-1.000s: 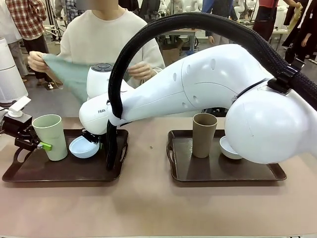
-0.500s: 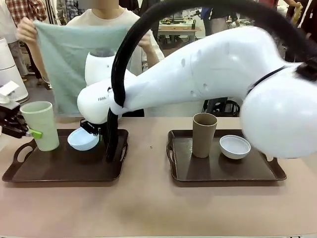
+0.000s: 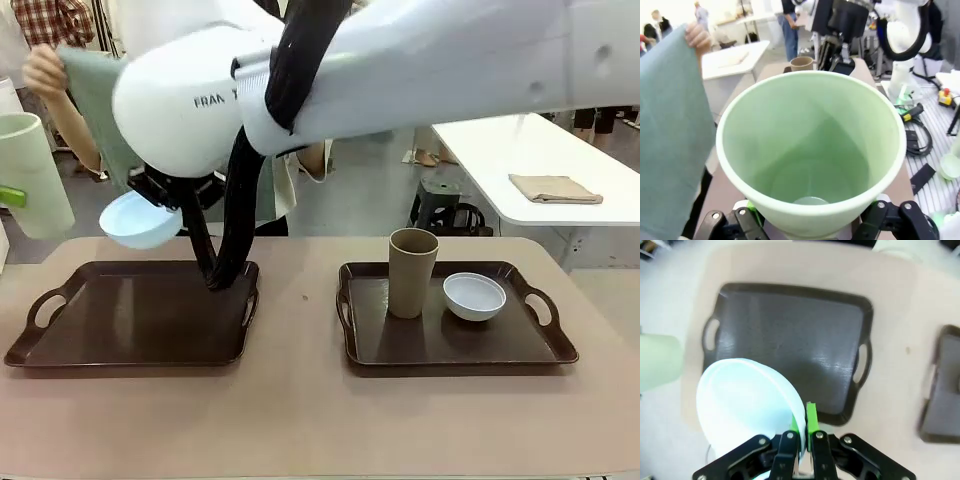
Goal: Set up a tray with a mat and arrange the tableware.
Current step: Pick up the Picnic Bowl and Reusable plastic cup from the Handle tray in front of the human's position and hold them in the air, then place the Picnic Bowl and Reusable plastic cup back onto the Handle tray in front of the human's position.
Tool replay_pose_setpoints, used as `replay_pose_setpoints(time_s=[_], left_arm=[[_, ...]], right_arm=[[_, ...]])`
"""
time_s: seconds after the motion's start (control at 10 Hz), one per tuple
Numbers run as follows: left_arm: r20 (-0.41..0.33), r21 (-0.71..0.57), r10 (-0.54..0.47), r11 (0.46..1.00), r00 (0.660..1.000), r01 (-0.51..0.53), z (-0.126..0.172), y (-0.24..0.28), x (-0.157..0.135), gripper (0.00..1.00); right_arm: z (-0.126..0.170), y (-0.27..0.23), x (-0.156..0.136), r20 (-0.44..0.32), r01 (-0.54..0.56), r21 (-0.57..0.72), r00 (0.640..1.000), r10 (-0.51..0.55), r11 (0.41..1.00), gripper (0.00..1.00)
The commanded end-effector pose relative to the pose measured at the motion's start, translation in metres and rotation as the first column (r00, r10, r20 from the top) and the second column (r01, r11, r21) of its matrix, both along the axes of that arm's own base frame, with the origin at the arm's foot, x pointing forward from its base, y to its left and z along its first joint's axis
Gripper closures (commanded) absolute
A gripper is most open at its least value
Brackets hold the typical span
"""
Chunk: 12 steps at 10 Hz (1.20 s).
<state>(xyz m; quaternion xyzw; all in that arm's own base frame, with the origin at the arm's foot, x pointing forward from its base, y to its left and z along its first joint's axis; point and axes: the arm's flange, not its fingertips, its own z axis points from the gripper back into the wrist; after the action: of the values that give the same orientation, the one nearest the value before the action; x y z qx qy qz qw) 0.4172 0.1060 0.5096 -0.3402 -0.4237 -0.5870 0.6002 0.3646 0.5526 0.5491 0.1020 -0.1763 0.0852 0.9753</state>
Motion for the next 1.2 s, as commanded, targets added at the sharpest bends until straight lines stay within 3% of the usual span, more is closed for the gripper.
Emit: replay_pose_setpoints(time_s=[0.0,0.1,0.2,1.1], left_arm=[[0.0,0.008,0.059,0.998,0.998,-0.059,0.008,-0.005,-0.019,0.7],[0.002,0.004,0.082,0.997,0.997,-0.082,0.011,0.0,-0.021,0.7],[0.013,0.003,0.014,1.0,1.0,-0.014,0.01,-0.001,-0.009,0.7],[0.013,0.003,0.014,1.0,1.0,-0.014,0.01,-0.001,-0.009,0.7]], right_arm=[[0.006,-0.003,-0.023,0.034,0.04,-0.017,0.999,-0.039,0.999,1.0],[0.006,-0.004,-0.02,0.019,0.027,-0.007,0.999,-0.027,1.0,1.0],[0.015,0.001,-0.017,0.016,0.005,-0.004,1.0,-0.005,1.0,1.0],[0.015,0.001,-0.017,0.016,0.005,-0.004,1.0,-0.005,1.0,1.0]])
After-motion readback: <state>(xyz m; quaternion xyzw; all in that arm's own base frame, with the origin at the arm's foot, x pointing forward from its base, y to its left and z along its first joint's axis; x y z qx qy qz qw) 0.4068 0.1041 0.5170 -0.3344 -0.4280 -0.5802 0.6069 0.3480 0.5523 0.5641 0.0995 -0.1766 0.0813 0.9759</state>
